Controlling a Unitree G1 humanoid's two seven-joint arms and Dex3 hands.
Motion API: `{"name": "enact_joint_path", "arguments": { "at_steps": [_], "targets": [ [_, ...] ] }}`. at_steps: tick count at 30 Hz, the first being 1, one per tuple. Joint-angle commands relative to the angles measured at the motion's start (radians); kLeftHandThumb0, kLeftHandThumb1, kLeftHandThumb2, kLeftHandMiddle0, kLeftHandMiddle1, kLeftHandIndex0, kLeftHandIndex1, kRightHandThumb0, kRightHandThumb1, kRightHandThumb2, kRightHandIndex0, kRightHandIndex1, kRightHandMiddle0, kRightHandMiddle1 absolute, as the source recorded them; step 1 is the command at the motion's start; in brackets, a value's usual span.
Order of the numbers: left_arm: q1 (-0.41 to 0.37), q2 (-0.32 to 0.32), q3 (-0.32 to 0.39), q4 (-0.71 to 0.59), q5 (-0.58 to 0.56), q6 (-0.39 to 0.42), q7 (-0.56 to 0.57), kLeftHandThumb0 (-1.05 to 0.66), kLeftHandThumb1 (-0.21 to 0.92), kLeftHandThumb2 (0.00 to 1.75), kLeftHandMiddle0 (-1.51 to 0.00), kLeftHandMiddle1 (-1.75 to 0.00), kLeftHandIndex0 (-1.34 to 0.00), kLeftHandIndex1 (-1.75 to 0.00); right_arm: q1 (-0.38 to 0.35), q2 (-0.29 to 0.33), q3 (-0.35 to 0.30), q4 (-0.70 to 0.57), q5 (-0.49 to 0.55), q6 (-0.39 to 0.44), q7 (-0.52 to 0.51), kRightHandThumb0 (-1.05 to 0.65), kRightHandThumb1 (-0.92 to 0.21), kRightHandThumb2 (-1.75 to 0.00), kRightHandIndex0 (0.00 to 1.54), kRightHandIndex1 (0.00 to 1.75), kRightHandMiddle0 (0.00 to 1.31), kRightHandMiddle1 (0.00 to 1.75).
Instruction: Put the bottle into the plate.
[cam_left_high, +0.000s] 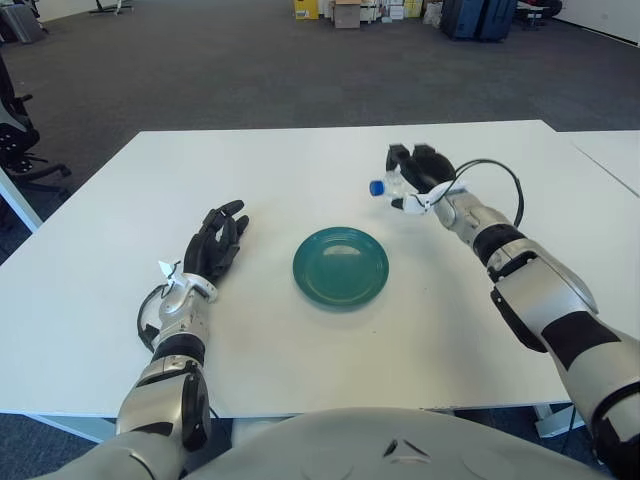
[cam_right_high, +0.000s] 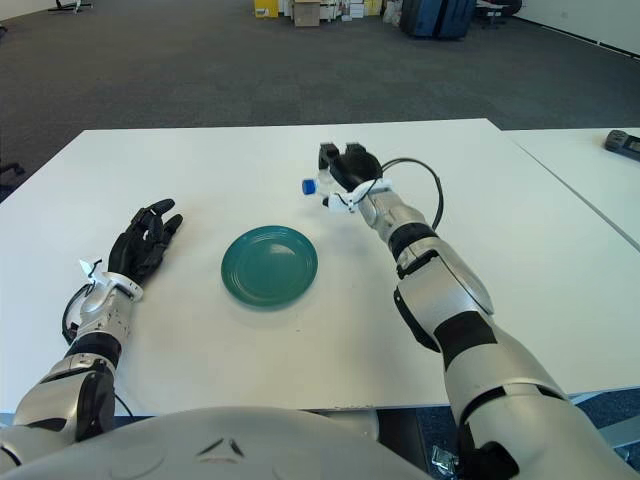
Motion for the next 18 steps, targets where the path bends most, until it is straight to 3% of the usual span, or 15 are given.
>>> {"name": "enact_joint_path", "arguments": {
  "at_steps": [1,8,18],
  "targets": [
    [0.017,-0.006,-0.011,0.056,0.020,0.034,0.013,-0.67,0.92,0.65,-0.47,-0.59,-0.12,-1.00,-0.020,-0.024,0.003,-0.077,-0.019,-0.033,-0.061,0.00,-0.08,-1.59,0.79,1.75,0.56,1.75],
    [-0.004,-0.005,-0.012,0.084,0.033,0.030,0.020,-0.68,0.92,0.65,-0.47,-0.60,-0.12,-1.00,0.038,-0.069,-0.013,-0.249,-0.023,-0.051,-0.072,0.00,-0.03,-1.66,0.83,1.75,0.60,1.75],
    [-0.027,-0.019,-0.013,0.097,0.032,0.024,0.029,-0.63,0.92,0.65,-0.55,-0.67,-0.25,-1.08,0.128,-0.089,-0.020,-0.515,-0.098,0.020,-0.081,0.00,0.00,-1.68,0.84,1.75,0.62,1.75]
  ]
}}
